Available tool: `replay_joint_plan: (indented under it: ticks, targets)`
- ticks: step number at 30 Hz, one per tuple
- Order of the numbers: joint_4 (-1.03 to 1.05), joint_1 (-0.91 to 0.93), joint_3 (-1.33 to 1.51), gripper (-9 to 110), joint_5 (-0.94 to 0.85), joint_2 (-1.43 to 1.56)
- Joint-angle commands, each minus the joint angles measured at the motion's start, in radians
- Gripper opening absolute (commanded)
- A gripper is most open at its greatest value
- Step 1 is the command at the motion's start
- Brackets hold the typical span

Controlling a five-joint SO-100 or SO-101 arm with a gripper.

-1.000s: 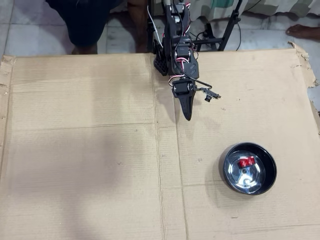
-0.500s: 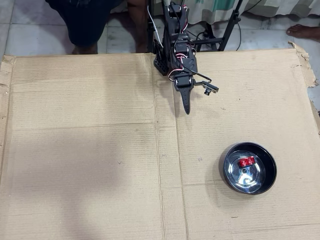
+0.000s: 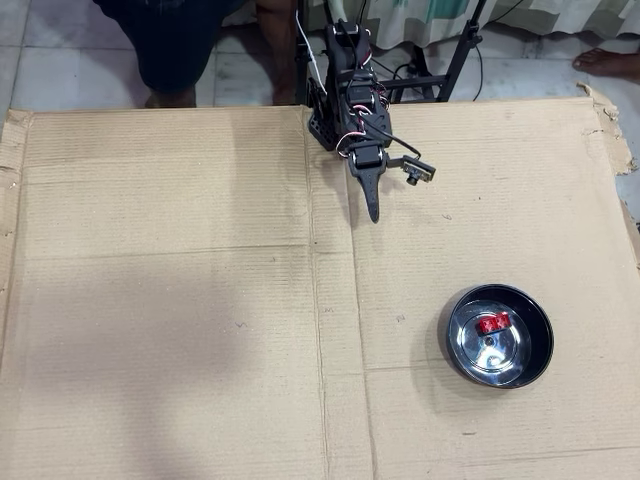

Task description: Grasp a lego block and put it in the bin.

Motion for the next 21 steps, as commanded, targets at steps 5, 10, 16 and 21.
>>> replay_joint_plan:
  ticks: [5,10,16,21]
  targets:
    - [0.172,0.011,0.017,0,-0.003,0.061]
    - [0.376,0.012,0.014,0,-0.003,0.147]
    - [0.522,0.012,0.012,0,-0.003,0.152]
    - [0.618,0.012,0.012,0,-0.003,0.152]
